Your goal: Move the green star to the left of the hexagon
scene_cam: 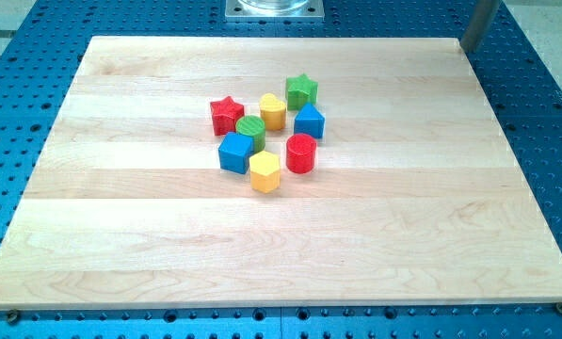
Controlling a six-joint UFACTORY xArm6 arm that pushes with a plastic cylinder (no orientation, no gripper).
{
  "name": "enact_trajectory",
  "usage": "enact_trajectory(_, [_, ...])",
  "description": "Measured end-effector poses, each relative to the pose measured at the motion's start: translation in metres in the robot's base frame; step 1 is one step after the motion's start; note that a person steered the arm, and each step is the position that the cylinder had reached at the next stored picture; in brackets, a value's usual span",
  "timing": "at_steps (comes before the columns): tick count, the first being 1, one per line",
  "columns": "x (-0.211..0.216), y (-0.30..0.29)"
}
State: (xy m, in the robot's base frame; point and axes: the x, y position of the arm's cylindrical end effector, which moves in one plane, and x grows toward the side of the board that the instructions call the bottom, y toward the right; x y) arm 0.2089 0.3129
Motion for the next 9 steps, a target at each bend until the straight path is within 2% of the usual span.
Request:
enact_trajectory(3, [0.0,-0.018])
enact_trajectory(4, [0.0,-0.039])
enact_trajectory(5, [0.0,-0.083])
enact_trajectory(7, [0.001,-0.086])
enact_trajectory(8, [0.029,-0.09])
enact_trajectory(9, [0.101,-0.089])
